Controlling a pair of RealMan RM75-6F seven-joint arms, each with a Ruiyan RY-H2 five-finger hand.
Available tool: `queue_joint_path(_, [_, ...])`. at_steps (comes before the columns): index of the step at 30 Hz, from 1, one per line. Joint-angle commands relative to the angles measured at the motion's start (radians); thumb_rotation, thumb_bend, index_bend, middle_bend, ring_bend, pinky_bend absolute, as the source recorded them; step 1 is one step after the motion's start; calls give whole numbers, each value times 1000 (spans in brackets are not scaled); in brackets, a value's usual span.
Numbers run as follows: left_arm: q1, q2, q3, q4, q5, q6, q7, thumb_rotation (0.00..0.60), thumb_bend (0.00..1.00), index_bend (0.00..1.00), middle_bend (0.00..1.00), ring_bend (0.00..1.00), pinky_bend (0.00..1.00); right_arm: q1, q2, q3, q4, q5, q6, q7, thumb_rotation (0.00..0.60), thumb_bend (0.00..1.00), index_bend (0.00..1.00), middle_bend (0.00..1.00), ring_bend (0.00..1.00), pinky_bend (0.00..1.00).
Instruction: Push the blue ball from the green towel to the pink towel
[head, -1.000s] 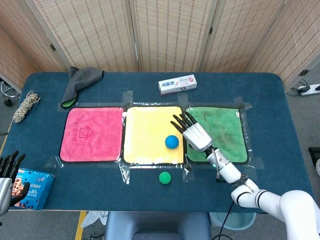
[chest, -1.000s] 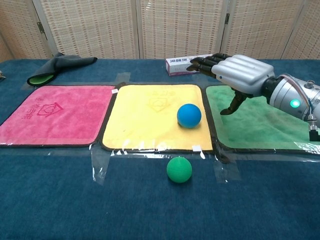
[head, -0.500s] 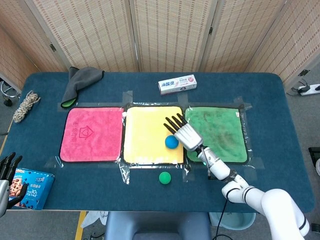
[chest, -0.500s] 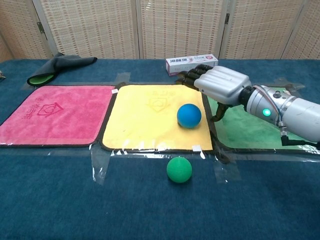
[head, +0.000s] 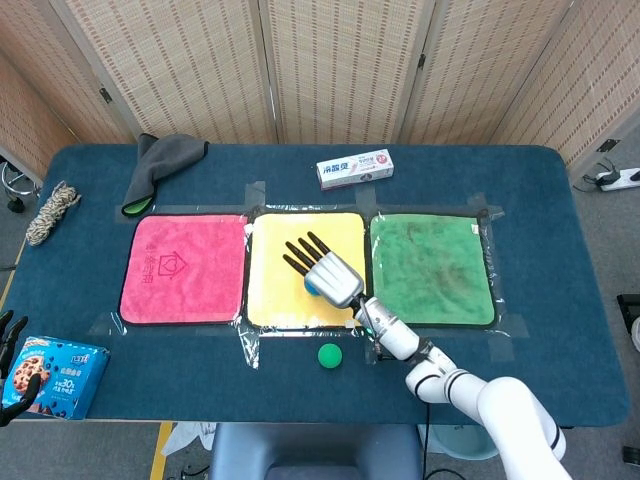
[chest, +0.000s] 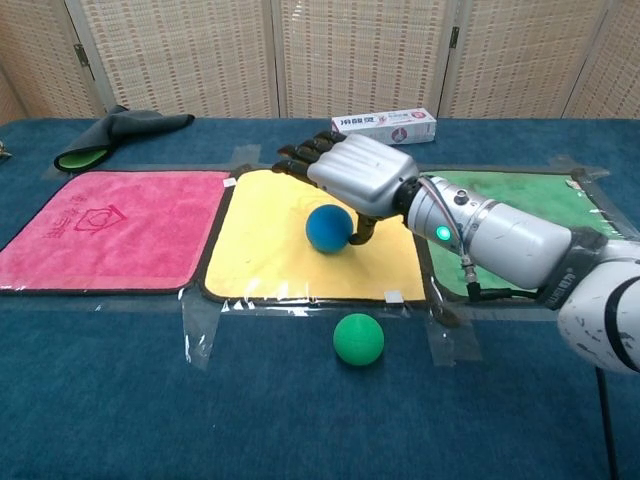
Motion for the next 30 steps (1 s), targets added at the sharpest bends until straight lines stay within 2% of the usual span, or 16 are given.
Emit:
queue_joint_path(1, [4,2,0,2,-3,3,-3,600,445,73,39,70,0,24,-24,16,17,6,-3,-11,600,59,0,0,0,0])
queue_joint_path(9, [7,5,-1,3,-3,3,-8,600,445,72,39,70,0,66,-69,51,25,25,13,-44,600,59,0,0,0,0])
queue_joint_path(15, [3,11,-6,-1,4,2,-12,600,445,72,39,70,0,37,-16,44,-74,24,61,-38,600,59,0,0,0,0])
queue_joint_path(22, [-25,23,-14,-10,30,-22,-25,600,445,72,39,71,0,-67,153,2,-289,30,115,-98,600,58,0,0,0,0])
queue_joint_path(30, [-104,24,-38,10,77,-88,-47,600,444,72,39,76,0,-227,426,-44,-609,84,181,-204,600,58,0,0,0,0])
